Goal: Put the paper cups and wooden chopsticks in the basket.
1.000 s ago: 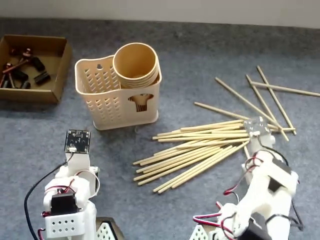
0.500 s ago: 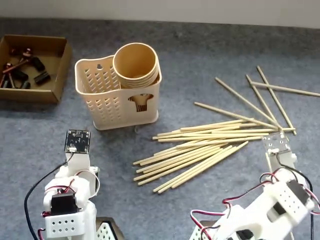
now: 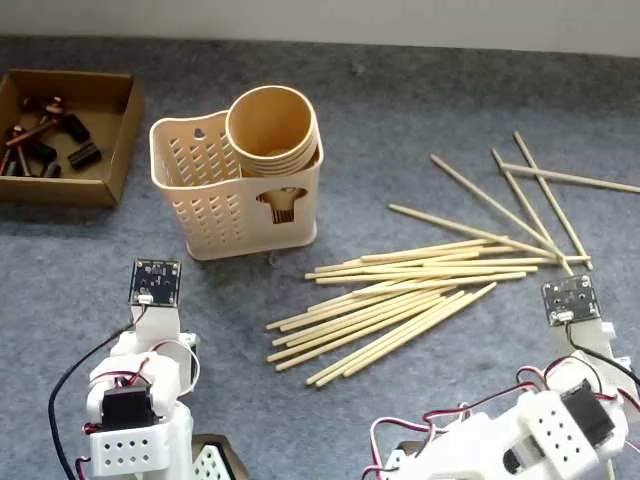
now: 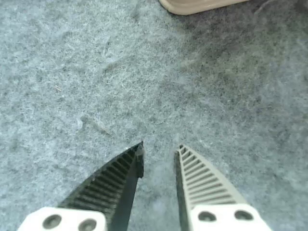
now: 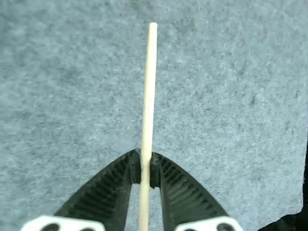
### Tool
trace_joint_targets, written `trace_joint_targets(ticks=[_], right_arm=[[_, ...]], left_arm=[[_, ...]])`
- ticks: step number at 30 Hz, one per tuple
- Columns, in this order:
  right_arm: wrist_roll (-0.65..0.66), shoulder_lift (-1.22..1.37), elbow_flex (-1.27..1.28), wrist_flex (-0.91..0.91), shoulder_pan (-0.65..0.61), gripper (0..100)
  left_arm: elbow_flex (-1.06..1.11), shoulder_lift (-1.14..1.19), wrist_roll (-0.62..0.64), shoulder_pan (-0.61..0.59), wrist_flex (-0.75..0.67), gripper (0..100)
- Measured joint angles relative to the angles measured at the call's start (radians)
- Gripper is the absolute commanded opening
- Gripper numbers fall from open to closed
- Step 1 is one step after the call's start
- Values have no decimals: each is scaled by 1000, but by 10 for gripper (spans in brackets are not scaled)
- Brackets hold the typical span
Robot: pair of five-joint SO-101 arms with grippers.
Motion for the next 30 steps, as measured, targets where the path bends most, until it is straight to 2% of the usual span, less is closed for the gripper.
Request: trace_joint_targets(ticks=[3, 5, 18, 25, 30], right_arm=[[-2, -83, 40, 0, -48, 5], [-52, -147, 71, 0, -95, 5], [-577, -658, 98, 0, -460, 5], [-809, -661, 84, -5, -715, 5], [-931, -661, 54, -91, -853, 5]], left_arm=[[0, 0, 0, 0, 0, 112], [0, 0, 0, 0, 0, 112], [0, 0, 0, 0, 0, 112], [0, 0, 0, 0, 0, 112], [0, 0, 0, 0, 0, 112]])
